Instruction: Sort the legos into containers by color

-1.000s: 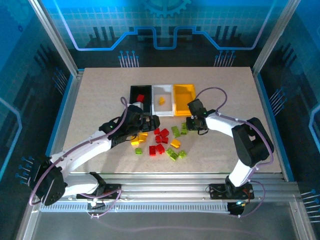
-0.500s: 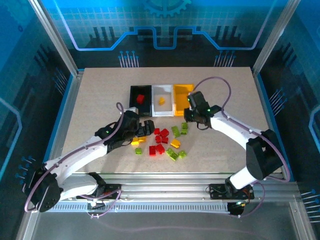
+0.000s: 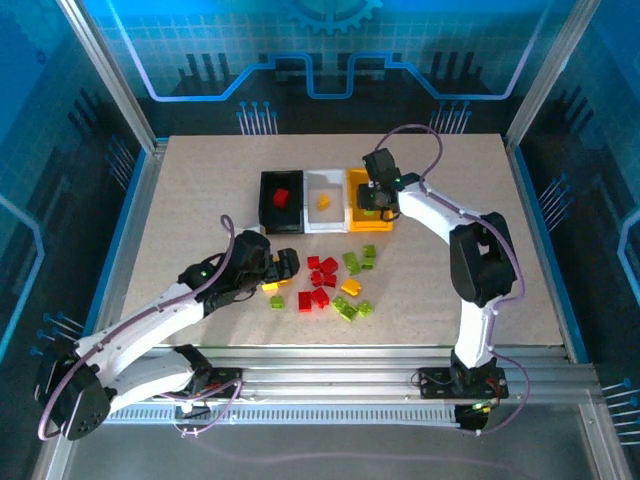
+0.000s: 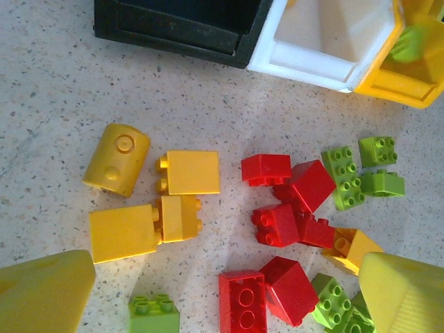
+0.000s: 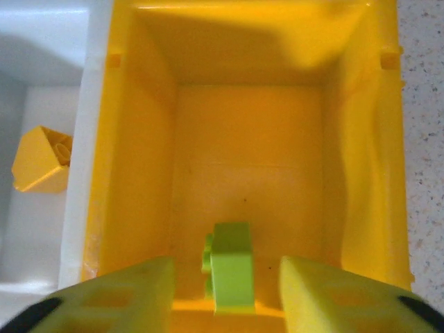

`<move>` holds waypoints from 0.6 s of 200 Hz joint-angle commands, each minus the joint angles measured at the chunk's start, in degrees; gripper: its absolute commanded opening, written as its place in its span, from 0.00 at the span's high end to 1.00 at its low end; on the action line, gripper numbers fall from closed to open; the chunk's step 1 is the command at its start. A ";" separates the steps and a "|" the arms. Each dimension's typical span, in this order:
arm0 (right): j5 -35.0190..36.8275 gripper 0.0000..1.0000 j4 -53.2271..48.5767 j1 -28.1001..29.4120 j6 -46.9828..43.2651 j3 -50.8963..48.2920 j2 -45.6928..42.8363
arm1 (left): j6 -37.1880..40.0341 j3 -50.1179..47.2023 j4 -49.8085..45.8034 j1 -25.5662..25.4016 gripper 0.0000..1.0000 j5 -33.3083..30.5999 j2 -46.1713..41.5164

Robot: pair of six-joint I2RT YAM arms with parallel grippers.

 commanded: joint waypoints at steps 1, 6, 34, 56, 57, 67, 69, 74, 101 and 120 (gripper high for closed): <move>0.63 0.47 -1.92 -0.37 -0.17 2.97 -1.29 | -0.69 -0.71 -2.44 0.33 0.01 -1.27 -1.31; 0.61 0.46 -1.88 -0.29 -0.08 2.74 -1.94 | -0.71 -0.71 -2.56 0.39 0.01 -1.27 -1.45; 1.79 0.38 -1.92 0.96 0.19 -1.21 -6.90 | -0.42 -0.56 -2.90 0.76 0.01 -1.18 -1.76; 1.99 0.33 -1.65 2.41 2.38 -8.40 -12.32 | 0.03 -0.22 -3.34 1.19 0.01 -1.06 -1.76; 2.09 0.32 -1.65 2.51 2.44 -8.78 -12.52 | -0.02 -0.21 -3.32 1.19 0.01 -1.01 -1.76; 2.04 0.30 -1.25 3.51 3.28 -13.10 -14.60 | 0.12 -0.24 -3.35 1.34 0.01 -1.04 -1.84; 1.95 0.30 -1.16 3.70 3.34 -13.46 -14.97 | 0.12 -0.33 -3.27 1.35 0.01 -1.01 -1.89; 2.05 0.29 -1.20 4.36 3.74 -15.48 -15.68 | 0.11 -0.44 -3.09 1.42 0.01 -0.91 -1.90; 2.50 0.24 -1.05 8.49 6.27 -22.19 -17.36 | 0.03 -1.49 -2.02 1.95 0.01 -0.37 -1.70; 3.01 0.23 -0.40 10.90 8.23 -24.33 -16.76 | -0.30 -1.94 -1.53 2.17 0.01 0.10 -1.50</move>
